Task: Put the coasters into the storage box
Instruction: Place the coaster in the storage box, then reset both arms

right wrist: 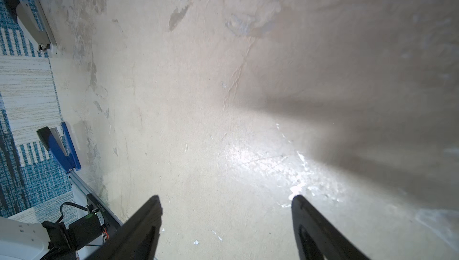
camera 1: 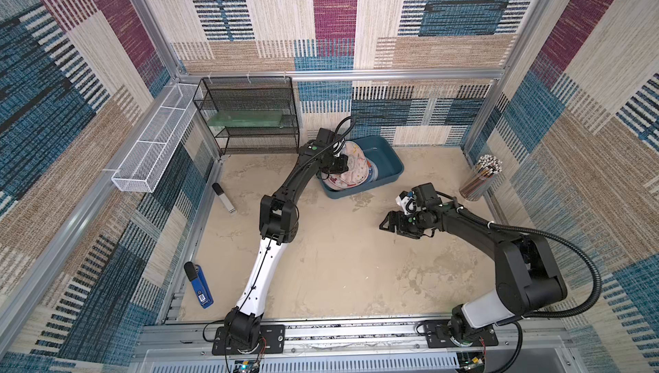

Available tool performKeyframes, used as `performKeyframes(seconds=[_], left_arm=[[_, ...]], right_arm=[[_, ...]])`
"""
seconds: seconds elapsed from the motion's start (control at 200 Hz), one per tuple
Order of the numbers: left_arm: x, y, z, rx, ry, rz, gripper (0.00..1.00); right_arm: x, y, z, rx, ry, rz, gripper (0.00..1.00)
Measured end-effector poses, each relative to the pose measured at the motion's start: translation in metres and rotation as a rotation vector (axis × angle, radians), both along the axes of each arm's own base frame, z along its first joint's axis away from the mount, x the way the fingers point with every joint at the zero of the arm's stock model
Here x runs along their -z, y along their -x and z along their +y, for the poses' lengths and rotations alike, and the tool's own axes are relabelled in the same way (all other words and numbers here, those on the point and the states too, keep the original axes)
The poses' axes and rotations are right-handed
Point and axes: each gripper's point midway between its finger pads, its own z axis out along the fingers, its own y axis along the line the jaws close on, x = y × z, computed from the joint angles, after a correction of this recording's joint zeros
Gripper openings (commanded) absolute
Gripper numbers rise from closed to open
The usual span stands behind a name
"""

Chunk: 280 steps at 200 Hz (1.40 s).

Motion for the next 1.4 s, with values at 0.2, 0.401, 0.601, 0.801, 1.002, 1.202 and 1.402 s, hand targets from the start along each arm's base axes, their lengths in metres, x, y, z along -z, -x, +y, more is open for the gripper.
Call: performKeyframes(seconds=[0.2,0.401,0.601,0.801,1.002,1.202,1.402], left_arm=[[0.011,-0.002,0.011,-0.042,-0.065,0.003,0.59],[0.006,0.005,0.03,-0.093,-0.146,0.002,0.87],[-0.012,0.019,0.049,-0.133,-0.209,-0.009,0.99],[-0.042,0.058,0.076,-0.156,-0.266,-0.055,0.99],[-0.074,0.112,0.125,-0.193,-0.346,-0.192,0.99],[-0.056,0.161,0.198,-0.299,-0.452,-0.242,0.99],[-0.022,0.196,0.273,-0.473,-0.511,-0.258,0.99]], right_arm=[[-0.001,-0.001,-0.005,0.006,0.003,0.005,0.85],[-0.001,-0.003,-0.005,0.002,0.004,0.002,0.85],[-0.011,-0.014,-0.006,0.011,-0.001,-0.03,0.87],[-0.032,-0.037,-0.029,0.073,0.014,-0.126,0.95],[-0.057,-0.068,-0.074,0.193,0.072,-0.292,0.95],[-0.067,-0.085,-0.115,0.276,0.225,-0.457,0.95],[-0.057,-0.091,-0.162,0.391,0.415,-0.592,0.95]])
